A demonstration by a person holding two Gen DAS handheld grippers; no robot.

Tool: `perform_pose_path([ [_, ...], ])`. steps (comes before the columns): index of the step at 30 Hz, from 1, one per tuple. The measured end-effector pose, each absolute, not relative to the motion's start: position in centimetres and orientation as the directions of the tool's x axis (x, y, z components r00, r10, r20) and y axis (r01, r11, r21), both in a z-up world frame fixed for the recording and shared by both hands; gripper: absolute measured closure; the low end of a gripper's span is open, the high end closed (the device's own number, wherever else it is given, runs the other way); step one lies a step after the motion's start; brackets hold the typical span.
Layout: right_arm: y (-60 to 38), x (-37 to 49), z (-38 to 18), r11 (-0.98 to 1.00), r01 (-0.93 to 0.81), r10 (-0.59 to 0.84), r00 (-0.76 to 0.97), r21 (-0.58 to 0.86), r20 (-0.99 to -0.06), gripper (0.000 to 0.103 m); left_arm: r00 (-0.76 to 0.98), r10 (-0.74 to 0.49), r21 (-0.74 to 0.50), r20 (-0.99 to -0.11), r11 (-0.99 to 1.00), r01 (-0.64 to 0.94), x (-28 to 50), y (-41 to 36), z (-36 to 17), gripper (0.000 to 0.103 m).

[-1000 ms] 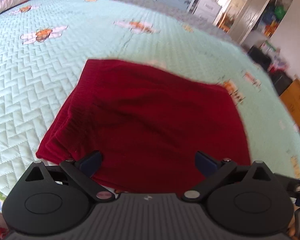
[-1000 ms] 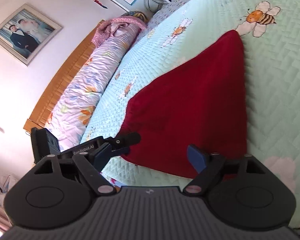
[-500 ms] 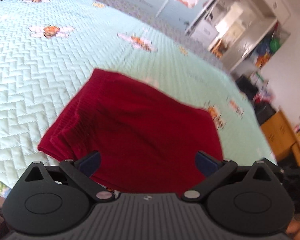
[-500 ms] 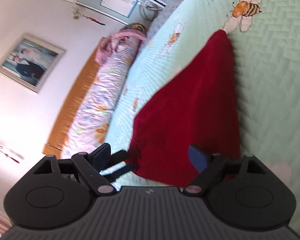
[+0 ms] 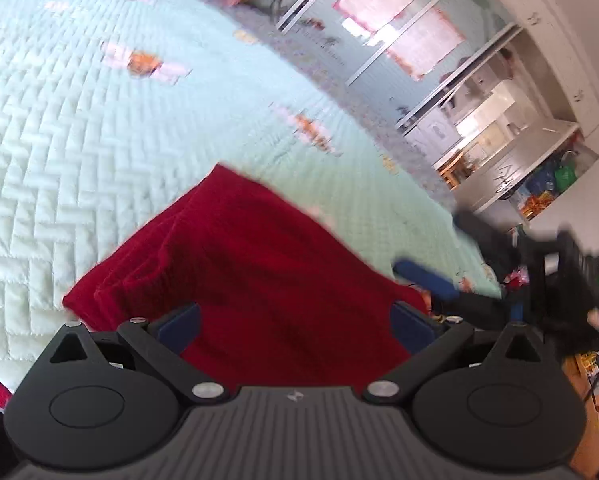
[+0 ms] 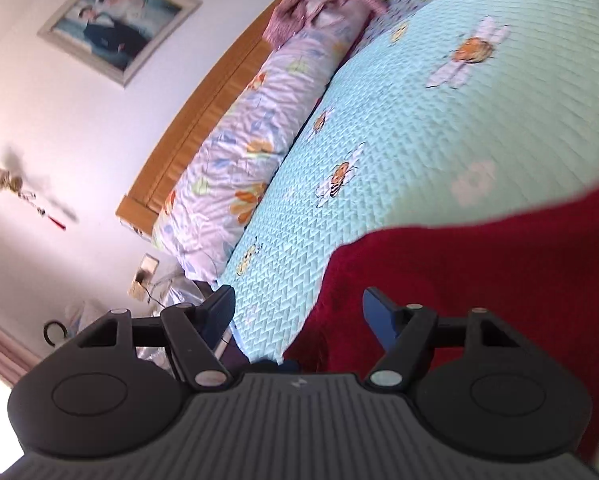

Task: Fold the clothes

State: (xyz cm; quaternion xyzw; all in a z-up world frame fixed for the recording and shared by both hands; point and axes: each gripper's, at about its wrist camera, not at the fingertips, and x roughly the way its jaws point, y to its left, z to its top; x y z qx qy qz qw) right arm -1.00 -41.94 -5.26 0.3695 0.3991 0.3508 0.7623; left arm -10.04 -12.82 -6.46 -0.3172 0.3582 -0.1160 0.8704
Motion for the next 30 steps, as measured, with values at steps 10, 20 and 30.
perform_pose_path([
  [10, -38.3, 6.8, -10.2, 0.494, -0.12, 0.833, 0.351, 0.861, -0.428, 0.045, 0.677, -0.514, -0.72, -0.526, 0.694, -0.033, -9.7, -10.7, -8.0, 0.0],
  [20, -40.5, 1.7, -4.8, 0.605, -0.167, 0.716, 0.542, 0.779, -0.44, 0.031, 0.673, -0.492, -0.679, -0.552, 0.734, -0.021, -11.2, -11.0, -5.6, 0.0],
  [30, -39.0, -10.1, -0.1, 0.915, -0.129, 0.371, 0.641, 0.382, -0.672, 0.017, 0.611, -0.469, -0.557, -0.638, 0.829, 0.055, -11.2, -14.7, -2.4, 0.0],
])
